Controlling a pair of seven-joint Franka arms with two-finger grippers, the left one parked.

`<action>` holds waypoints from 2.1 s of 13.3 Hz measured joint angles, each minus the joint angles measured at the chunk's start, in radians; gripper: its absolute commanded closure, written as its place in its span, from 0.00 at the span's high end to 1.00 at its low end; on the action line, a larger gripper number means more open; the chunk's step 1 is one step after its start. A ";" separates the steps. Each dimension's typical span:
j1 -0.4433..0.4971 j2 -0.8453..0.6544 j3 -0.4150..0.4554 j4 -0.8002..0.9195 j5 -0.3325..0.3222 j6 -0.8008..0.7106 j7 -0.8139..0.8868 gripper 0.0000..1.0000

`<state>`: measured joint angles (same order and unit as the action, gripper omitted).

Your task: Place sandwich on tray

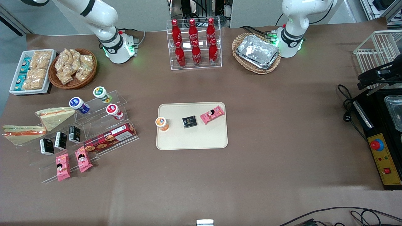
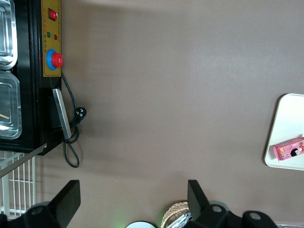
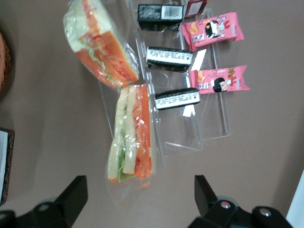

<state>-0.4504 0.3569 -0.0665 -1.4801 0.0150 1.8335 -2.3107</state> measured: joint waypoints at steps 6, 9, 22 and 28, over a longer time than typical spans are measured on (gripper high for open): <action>-0.028 0.036 0.000 -0.001 0.000 0.022 -0.027 1.00; -0.028 0.062 0.000 -0.008 0.000 0.026 -0.027 1.00; -0.031 0.093 0.000 -0.106 0.016 0.168 -0.013 0.00; -0.032 0.092 0.000 -0.107 0.018 0.175 -0.008 0.00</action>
<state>-0.4820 0.4489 -0.0668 -1.5868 0.0325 2.0081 -2.3191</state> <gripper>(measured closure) 0.604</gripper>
